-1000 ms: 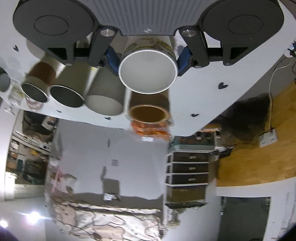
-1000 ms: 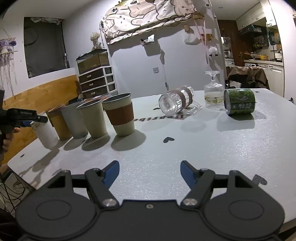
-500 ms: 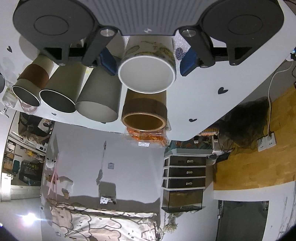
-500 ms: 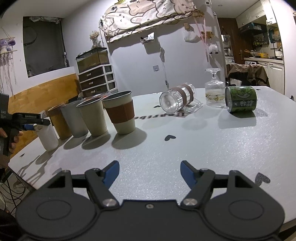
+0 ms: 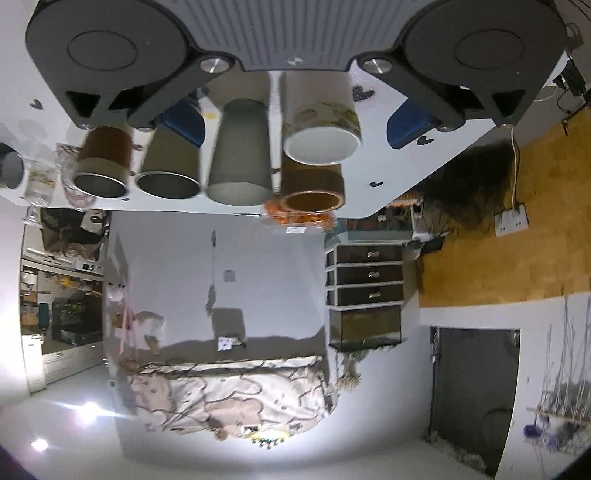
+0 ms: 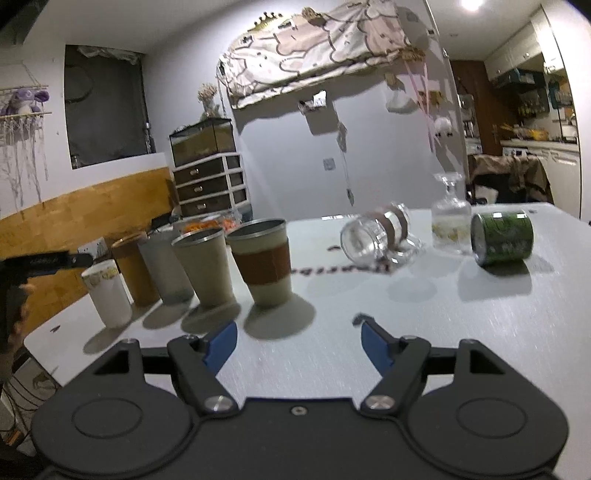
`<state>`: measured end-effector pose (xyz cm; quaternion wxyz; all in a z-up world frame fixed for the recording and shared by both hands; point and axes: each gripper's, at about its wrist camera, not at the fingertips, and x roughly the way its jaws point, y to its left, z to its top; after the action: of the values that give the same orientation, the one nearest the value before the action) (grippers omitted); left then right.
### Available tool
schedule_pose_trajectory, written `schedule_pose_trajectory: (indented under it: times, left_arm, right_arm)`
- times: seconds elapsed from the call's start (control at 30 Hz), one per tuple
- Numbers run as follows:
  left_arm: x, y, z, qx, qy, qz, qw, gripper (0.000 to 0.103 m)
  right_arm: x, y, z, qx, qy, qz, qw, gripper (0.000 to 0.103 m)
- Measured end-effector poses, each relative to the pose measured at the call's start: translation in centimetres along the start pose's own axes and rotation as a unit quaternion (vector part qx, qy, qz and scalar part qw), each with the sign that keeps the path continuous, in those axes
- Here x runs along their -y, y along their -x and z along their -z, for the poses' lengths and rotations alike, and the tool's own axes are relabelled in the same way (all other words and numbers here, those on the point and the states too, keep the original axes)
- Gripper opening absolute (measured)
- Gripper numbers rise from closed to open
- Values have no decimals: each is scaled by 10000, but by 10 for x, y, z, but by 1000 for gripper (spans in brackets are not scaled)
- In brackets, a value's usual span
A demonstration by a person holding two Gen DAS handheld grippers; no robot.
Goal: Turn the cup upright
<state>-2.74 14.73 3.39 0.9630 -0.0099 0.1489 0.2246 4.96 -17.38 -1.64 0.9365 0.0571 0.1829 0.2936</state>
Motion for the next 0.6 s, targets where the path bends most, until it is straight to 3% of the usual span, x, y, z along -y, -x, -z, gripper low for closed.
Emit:
schedule_pose_trajectory:
  times: [0.2,0.47,0.6]
  left_arm:
    - [16,19,20,19,53,394,9992,103]
    - [29,28,38,-106,84,548,9984,103]
    - [38,35,45,-92,-4,635,9979,103]
  right_arm:
    - [-9,-8,-10,106,150,-21,9998,83]
    - [-21,-17,-14,79,501,-27,9987,102]
    - [-26,-21,-10,74,621,-45,9980,103]
